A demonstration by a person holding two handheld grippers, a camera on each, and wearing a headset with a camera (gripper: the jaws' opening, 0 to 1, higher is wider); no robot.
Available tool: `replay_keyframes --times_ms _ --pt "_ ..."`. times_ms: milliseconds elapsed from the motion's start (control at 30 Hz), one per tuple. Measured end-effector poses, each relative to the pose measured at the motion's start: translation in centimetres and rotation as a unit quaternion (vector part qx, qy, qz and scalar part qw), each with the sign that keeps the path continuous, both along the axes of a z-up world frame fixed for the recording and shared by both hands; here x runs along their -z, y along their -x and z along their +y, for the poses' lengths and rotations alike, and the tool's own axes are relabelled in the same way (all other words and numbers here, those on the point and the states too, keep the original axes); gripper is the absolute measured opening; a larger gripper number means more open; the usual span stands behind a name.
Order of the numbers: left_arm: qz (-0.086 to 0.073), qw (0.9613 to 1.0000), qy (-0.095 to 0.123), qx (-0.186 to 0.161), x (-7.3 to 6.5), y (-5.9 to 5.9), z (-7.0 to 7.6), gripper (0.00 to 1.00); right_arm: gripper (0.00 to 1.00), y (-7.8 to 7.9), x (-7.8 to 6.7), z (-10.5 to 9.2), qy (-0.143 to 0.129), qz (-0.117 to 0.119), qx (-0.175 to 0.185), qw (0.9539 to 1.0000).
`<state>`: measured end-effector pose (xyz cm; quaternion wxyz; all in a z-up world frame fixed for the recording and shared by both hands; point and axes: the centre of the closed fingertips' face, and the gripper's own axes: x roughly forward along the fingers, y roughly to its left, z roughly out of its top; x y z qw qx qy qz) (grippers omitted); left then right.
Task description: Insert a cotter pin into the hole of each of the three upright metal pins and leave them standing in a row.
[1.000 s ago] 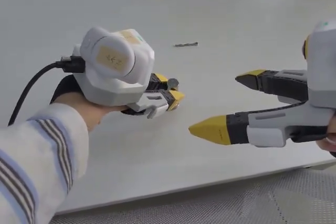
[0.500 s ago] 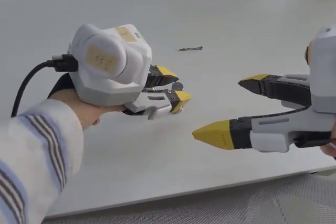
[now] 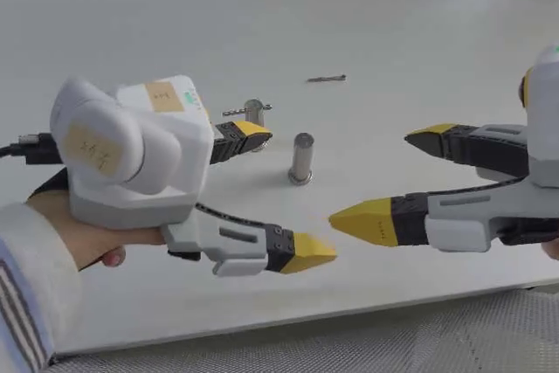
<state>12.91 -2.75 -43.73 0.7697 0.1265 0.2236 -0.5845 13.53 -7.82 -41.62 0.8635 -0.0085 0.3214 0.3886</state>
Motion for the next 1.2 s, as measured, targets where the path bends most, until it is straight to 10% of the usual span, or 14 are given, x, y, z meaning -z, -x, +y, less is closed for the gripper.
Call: replay_keyframes --times_ms 167,800,1200 --pt "0.004 0.9995 0.028 -0.011 -0.7 0.8 0.3 0.97 0.86 0.0 0.1 -0.1 0.003 0.002 0.000 1.0000" --pt "0.037 0.9964 0.016 -0.075 0.4 1.3 3.1 0.99 0.69 -2.7 -2.6 -1.7 0.013 -0.045 -0.035 0.9983" --pt "0.030 0.9942 0.026 -0.100 -0.5 1.0 3.5 0.99 0.42 -6.6 -3.3 -2.1 0.122 -0.069 -0.159 0.9773"
